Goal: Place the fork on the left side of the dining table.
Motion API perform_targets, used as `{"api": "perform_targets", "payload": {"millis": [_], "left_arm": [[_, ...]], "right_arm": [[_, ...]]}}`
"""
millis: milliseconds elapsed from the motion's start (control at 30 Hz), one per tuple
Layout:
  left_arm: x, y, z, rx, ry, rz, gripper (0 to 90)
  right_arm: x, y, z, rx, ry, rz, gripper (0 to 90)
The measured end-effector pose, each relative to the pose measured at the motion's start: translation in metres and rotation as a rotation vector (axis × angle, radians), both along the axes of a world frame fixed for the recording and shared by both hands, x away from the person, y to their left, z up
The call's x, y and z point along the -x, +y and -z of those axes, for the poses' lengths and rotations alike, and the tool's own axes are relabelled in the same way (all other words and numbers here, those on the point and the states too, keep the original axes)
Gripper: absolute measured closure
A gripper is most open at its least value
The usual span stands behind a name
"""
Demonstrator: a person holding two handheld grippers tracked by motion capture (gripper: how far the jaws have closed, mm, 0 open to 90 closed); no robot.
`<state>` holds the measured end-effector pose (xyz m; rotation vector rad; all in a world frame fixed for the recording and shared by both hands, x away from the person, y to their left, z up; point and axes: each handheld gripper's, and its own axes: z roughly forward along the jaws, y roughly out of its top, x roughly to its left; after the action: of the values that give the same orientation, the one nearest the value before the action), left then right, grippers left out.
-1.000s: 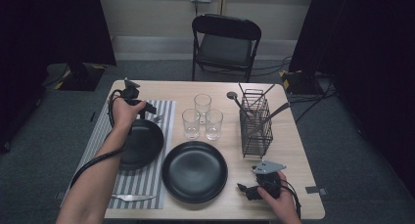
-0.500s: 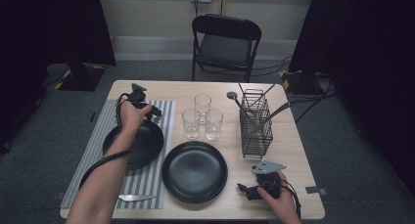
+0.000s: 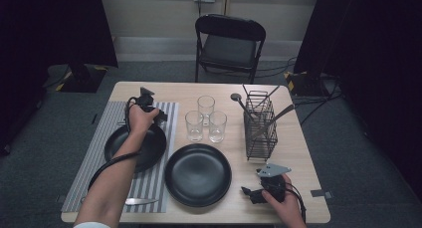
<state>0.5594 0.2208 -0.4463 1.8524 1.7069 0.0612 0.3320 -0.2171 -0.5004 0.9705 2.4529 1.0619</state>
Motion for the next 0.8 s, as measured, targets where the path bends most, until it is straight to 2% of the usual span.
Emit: {"api": "perform_targets", "payload": {"millis": [33, 67, 133, 533, 633, 800], "left_arm": [[-0.0006, -0.0008, 0.0007, 0.008, -0.006, -0.005, 61.6], [-0.0012, -0.0012, 0.0009, -0.003, -0.01, -0.007, 61.9], [-0.0024, -0.0026, 0.0023, 0.004, -0.005, -0.006, 62.7], [-0.0076, -0.0076, 0.0073, -0.016, -0.01, -0.028, 72.5], [-0.0081, -0.0073, 0.0077, -0.027, -0.008, -0.031, 75.2], [-0.0081, -0.005, 0.0084, -0.018, 0.007, -0.037, 79.1]], "right_arm": [[0.0, 0.0, 0.0, 0.0, 0.0, 0.0, 11.4], [0.0, 0.0, 0.0, 0.0, 0.0, 0.0, 11.4], [0.0, 0.0, 0.0, 0.0, 0.0, 0.0, 11.4], [0.0, 0.0, 0.0, 0.0, 0.0, 0.0, 11.4], [0.0, 0.0, 0.0, 0.0, 0.0, -0.001, 11.4], [0.0, 0.0, 0.0, 0.0, 0.0, 0.0, 11.4]]}}
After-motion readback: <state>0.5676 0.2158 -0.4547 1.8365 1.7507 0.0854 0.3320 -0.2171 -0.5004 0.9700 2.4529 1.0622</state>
